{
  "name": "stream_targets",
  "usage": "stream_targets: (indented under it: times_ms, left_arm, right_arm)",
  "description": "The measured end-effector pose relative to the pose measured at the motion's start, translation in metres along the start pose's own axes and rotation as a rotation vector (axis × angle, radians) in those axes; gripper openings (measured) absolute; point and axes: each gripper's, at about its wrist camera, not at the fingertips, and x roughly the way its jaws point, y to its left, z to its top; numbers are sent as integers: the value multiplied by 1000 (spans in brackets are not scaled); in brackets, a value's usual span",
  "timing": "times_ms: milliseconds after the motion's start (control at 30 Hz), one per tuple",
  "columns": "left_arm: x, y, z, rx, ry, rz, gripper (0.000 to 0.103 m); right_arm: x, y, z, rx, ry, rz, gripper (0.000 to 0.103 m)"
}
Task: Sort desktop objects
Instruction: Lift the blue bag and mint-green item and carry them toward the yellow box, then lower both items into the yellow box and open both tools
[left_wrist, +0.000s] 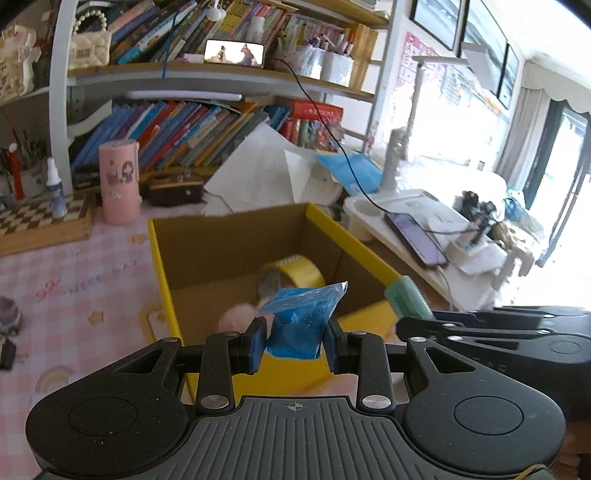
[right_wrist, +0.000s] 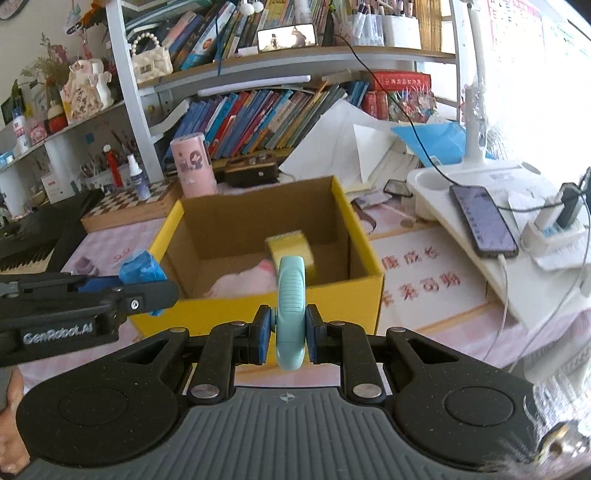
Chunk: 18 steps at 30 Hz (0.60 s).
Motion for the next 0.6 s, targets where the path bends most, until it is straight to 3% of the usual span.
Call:
stream_targets:
  times_ms: [267, 600]
  left_arm:
    - [45, -4, 16, -16, 25, 85, 31]
    - [81, 1, 10, -33, 139, 164, 31]
  right_arm:
    - [19, -23, 27, -35, -41, 70, 18]
    - [63, -33, 49, -65, 17, 165, 18]
